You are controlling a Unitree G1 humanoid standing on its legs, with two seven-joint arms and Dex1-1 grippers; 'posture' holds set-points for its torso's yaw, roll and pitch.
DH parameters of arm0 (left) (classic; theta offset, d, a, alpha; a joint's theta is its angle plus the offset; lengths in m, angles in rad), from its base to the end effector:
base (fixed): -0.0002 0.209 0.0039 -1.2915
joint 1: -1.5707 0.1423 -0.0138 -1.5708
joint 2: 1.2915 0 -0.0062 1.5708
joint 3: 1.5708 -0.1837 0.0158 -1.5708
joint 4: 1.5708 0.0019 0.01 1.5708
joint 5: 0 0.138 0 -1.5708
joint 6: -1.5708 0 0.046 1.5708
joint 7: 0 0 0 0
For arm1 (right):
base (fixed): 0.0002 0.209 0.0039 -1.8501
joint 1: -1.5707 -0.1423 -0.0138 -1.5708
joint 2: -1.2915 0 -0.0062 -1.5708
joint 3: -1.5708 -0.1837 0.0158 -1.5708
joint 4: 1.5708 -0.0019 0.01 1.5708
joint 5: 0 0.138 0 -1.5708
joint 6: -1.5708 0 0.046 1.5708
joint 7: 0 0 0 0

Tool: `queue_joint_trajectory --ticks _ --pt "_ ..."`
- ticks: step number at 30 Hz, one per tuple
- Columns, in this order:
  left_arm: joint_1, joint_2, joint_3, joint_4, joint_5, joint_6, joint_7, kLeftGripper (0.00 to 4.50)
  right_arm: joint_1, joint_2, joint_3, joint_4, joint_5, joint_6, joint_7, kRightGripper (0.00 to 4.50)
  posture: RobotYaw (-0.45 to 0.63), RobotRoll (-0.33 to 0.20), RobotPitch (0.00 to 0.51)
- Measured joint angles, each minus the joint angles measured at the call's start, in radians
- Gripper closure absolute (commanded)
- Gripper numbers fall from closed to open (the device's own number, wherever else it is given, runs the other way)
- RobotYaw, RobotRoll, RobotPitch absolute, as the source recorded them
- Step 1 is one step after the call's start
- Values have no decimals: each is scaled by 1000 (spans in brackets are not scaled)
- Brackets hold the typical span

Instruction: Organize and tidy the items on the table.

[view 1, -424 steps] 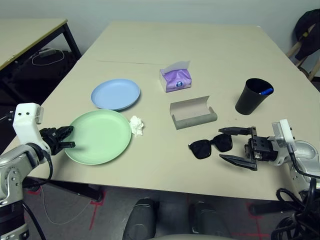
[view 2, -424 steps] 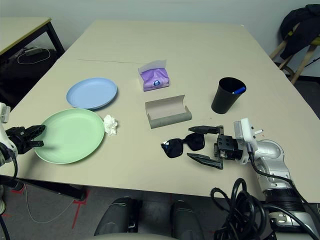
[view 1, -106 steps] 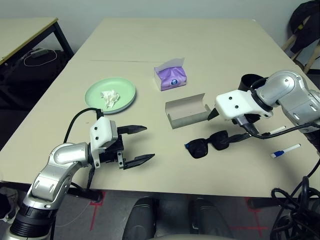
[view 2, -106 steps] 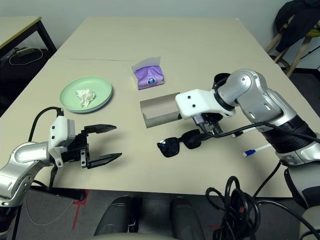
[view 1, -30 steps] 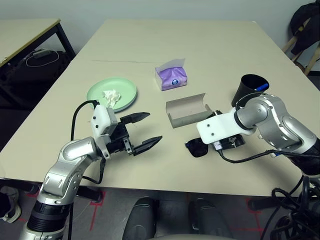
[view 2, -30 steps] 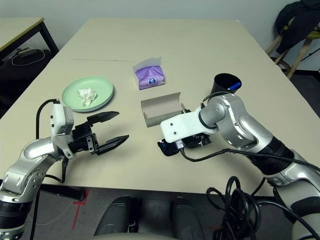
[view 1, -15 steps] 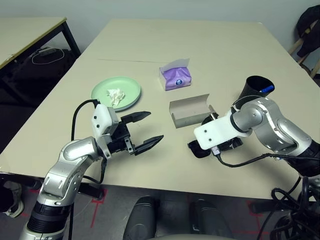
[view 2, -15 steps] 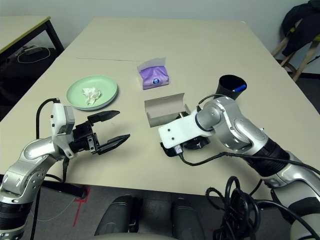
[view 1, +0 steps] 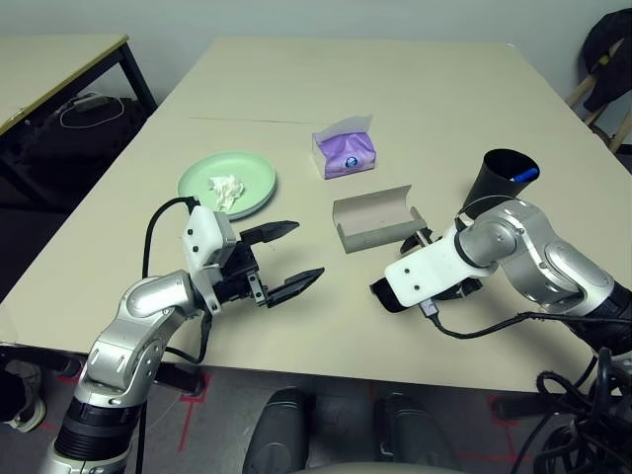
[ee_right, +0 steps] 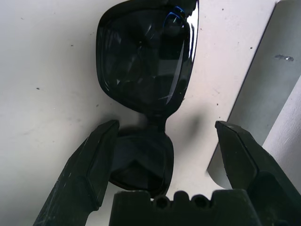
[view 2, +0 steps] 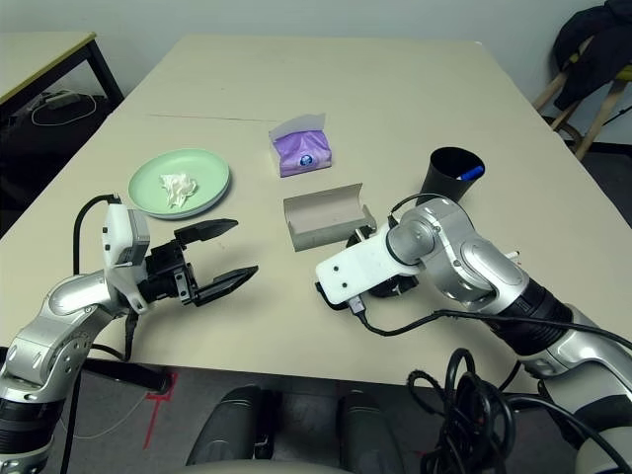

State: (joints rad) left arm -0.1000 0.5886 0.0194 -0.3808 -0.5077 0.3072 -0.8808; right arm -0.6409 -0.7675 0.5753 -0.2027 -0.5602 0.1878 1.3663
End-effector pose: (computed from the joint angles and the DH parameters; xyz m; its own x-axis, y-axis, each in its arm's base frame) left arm 0.2101 0.2152 0.1433 0.4819 -0.8758 -0.0264 0.8656 0.4712 0.1693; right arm 0.2622 -0.1456 0.1868 0.3549 0.2767 -0.8930 -0.7613 -0.4689 -0.4478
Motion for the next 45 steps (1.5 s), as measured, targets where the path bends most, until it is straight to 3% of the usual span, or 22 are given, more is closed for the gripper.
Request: queue_joint_trajectory --ticks 12,15,21,22,37,40,45 --pt "0 0 -1 -5 0 2 2 24 25 22 0 -15 -39 0 -6 0 149 0 91" --pt "1 0 -1 -7 0 3 3 0 32 23 0 -21 -40 0 -6 953 149 0 92" --pt "1 -1 -2 -7 0 3 6 0 39 31 -2 -24 -40 -6 -5 3275 149 0 92" --pt "1 0 -2 -7 0 3 6 0 37 29 -5 -31 -39 -7 -2 3456 149 0 92" --pt "0 -1 -4 -7 0 3 6 0 16 27 -13 -30 -11 -18 19 3469 142 0 96" --pt "0 -1 -4 -7 1 3 6 0 -15 19 -40 -31 17 -20 36 4148 139 0 95" --pt "0 -1 -4 -5 1 3 5 0 -86 7 -84 -35 71 -7 71 4147 137 0 95"
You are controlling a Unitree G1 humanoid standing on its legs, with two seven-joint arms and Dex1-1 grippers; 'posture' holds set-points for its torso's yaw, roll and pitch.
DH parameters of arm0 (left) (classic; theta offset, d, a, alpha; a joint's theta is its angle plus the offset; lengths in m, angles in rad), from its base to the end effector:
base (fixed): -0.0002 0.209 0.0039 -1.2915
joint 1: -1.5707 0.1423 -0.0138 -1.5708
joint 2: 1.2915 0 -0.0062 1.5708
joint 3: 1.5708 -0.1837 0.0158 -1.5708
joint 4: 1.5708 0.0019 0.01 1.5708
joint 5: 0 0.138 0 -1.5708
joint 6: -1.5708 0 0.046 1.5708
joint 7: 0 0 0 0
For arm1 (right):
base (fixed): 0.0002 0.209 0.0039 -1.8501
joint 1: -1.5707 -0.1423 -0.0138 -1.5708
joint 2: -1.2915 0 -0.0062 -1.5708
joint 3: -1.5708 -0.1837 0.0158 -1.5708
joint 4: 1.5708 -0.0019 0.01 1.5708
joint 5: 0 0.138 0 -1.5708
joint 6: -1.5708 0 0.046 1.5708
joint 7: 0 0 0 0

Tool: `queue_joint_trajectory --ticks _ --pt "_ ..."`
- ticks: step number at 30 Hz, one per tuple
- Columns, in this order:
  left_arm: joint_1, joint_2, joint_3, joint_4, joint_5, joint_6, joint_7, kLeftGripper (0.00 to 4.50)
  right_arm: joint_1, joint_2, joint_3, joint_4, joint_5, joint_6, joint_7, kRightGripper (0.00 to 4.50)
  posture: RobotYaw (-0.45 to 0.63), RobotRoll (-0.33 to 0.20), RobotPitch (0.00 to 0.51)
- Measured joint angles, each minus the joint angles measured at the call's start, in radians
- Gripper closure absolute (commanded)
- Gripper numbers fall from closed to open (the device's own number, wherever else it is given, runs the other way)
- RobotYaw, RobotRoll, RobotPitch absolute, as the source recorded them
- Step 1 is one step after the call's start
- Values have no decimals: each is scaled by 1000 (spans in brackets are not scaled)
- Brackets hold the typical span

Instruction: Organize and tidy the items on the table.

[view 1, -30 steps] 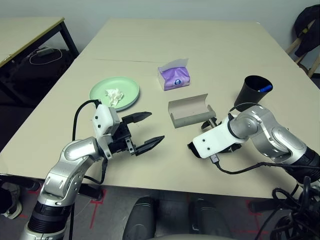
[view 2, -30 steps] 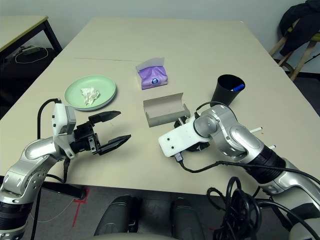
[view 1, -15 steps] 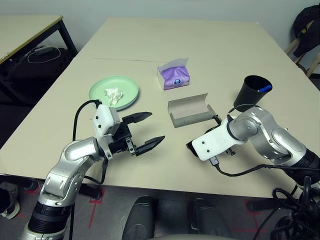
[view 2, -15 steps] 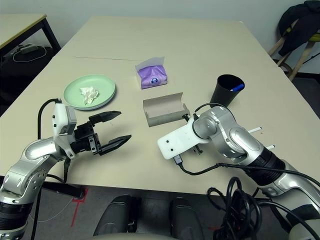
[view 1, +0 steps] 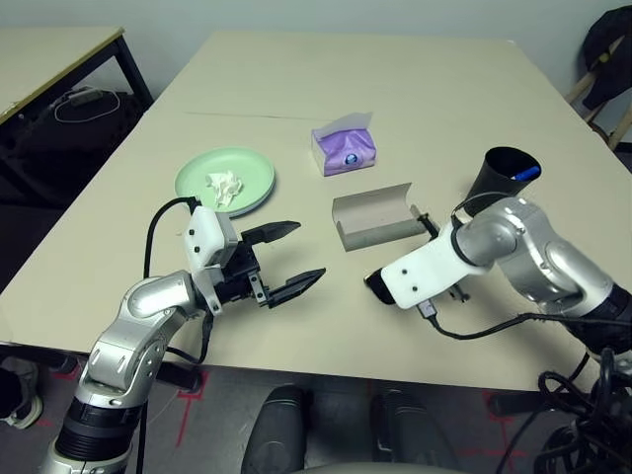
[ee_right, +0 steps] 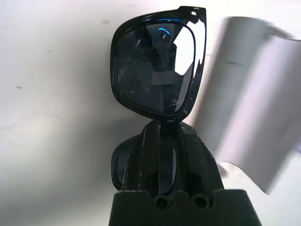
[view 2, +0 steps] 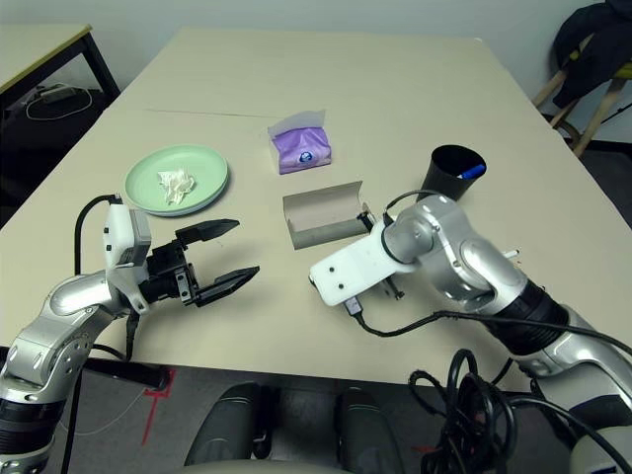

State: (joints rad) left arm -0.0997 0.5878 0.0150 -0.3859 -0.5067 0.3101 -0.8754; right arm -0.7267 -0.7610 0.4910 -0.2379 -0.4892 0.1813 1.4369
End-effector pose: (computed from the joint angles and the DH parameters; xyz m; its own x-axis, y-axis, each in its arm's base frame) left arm 0.2098 0.2139 0.1433 0.4816 -0.8760 -0.0271 0.8659 0.4708 0.1691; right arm 0.2635 -0.1439 0.2241 0.3853 0.3493 -0.8541 -0.7153 -0.4717 -0.5156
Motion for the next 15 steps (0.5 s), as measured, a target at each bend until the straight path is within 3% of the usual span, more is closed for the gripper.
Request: queue_joint_trajectory --ticks 15 --pt "-7 0 -3 9 1 -2 -6 0 -180 30 -30 100 53 -9 -33 4147 130 0 93"
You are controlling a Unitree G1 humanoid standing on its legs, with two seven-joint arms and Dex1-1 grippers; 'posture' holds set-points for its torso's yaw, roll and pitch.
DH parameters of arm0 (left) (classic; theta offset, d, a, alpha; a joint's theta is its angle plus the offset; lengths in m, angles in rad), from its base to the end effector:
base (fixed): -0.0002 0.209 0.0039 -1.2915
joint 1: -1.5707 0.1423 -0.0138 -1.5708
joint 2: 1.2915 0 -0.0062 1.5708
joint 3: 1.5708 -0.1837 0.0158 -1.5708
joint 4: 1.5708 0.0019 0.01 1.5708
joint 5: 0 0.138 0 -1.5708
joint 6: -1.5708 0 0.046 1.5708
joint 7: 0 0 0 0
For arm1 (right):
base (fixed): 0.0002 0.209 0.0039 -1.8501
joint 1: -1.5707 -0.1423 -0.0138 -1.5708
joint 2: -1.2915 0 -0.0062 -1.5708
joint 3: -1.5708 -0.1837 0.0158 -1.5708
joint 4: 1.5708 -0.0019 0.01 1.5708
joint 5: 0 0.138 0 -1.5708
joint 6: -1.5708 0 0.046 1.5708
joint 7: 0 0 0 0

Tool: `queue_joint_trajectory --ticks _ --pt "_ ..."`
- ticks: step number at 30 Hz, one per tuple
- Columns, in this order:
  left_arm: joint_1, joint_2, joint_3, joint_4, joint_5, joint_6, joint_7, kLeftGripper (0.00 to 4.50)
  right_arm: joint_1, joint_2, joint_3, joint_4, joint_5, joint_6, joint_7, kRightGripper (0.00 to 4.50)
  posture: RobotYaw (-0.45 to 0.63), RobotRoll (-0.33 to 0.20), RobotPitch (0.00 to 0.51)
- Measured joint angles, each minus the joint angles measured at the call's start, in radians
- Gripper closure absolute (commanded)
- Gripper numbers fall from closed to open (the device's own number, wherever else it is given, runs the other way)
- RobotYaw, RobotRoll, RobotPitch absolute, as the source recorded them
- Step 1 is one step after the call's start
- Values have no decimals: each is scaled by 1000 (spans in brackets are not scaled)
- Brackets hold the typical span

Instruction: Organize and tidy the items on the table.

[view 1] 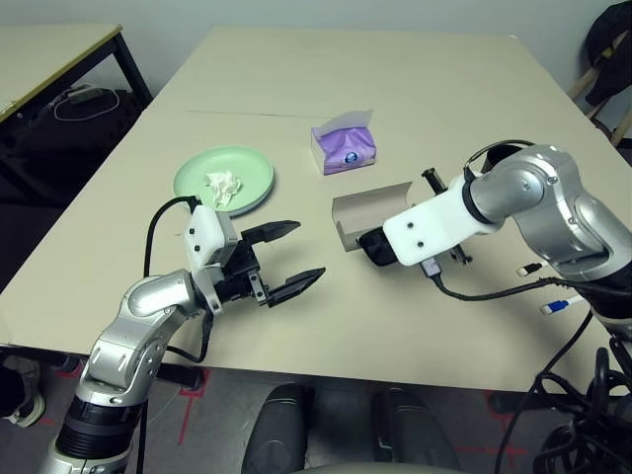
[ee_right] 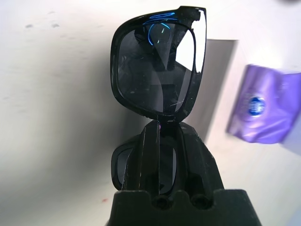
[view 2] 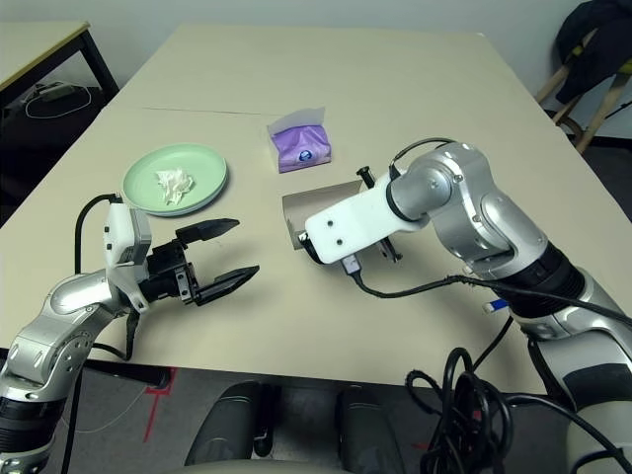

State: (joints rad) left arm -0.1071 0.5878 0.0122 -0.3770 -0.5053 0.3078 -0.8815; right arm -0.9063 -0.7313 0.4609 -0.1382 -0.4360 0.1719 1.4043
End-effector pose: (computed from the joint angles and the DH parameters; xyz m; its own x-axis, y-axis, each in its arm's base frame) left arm 0.2113 0.2139 0.1433 0.4770 -0.8784 -0.0284 0.8683 0.4660 0.1699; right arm 0.2776 -0.1386 0.2652 0.4808 0.4229 -0.7681 -0.6426 -0.4260 -0.6368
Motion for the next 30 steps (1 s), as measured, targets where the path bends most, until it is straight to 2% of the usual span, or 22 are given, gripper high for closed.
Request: queue_joint_trajectory --ticks 6,16,30 --pt "0 0 -2 2 1 -3 -1 0 -57 47 7 142 -36 -63 -78 4147 134 0 90" --pt "3 1 -1 2 2 -5 -1 0 -70 122 48 297 -109 -172 -179 4147 155 0 89" --pt "14 2 -1 -2 3 -5 -1 0 -73 180 75 415 -175 -251 -259 4147 168 0 93"
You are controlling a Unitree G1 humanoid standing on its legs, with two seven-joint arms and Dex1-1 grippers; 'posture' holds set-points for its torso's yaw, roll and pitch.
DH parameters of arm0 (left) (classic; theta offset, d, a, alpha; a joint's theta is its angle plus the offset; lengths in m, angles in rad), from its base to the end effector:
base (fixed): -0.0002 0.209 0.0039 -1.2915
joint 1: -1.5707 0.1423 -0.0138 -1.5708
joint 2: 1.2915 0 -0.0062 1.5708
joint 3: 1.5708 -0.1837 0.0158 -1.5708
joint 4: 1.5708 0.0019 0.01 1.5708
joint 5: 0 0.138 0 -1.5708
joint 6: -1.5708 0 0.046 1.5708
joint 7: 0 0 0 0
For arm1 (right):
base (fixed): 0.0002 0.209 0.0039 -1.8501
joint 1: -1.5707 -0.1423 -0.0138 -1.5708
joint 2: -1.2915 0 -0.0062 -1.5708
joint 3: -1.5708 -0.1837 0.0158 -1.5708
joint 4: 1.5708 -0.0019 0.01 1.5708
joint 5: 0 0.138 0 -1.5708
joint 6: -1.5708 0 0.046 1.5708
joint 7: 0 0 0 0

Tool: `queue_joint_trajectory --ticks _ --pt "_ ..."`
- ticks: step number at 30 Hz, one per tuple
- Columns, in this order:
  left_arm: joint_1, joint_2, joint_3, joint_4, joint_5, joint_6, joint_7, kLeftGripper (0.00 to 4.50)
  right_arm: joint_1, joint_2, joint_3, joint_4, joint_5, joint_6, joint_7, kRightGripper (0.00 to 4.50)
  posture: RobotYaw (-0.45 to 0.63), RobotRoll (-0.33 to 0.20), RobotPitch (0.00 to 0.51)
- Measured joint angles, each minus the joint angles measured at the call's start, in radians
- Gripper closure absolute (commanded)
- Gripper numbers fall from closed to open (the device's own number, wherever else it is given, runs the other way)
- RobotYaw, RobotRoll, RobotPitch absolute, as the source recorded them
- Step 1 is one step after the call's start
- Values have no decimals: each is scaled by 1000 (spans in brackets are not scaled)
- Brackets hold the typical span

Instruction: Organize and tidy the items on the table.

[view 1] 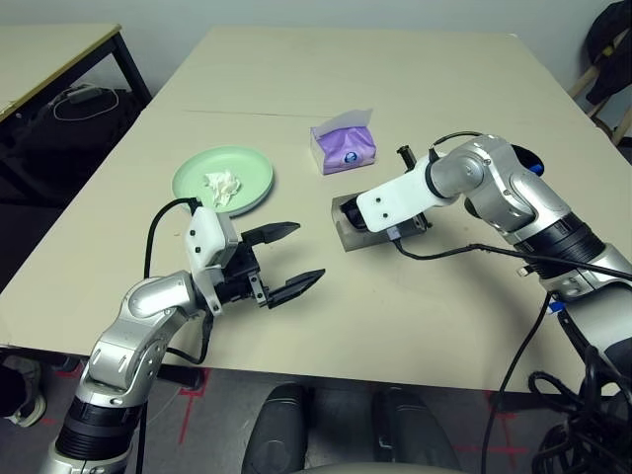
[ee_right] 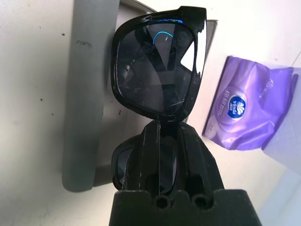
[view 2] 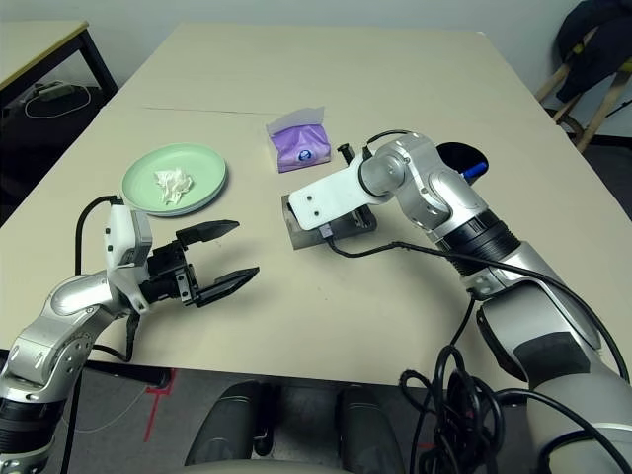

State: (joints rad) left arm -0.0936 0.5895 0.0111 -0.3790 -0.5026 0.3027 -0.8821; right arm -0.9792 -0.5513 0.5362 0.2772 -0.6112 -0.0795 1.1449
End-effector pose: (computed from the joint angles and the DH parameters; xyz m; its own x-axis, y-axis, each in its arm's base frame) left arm 0.2094 0.2145 0.1412 0.4783 -0.8775 -0.0345 0.8686 0.4669 0.1659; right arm 0.3196 -0.1183 0.2276 0.5545 0.4216 -0.7175 -0.5646 -0.4429 -0.6965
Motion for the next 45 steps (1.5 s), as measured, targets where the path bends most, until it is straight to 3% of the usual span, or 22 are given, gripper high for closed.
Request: queue_joint_trajectory --ticks 45 --pt "13 0 -12 -14 3 5 13 0 22 51 1 80 -23 -1 -93 4147 166 0 102"
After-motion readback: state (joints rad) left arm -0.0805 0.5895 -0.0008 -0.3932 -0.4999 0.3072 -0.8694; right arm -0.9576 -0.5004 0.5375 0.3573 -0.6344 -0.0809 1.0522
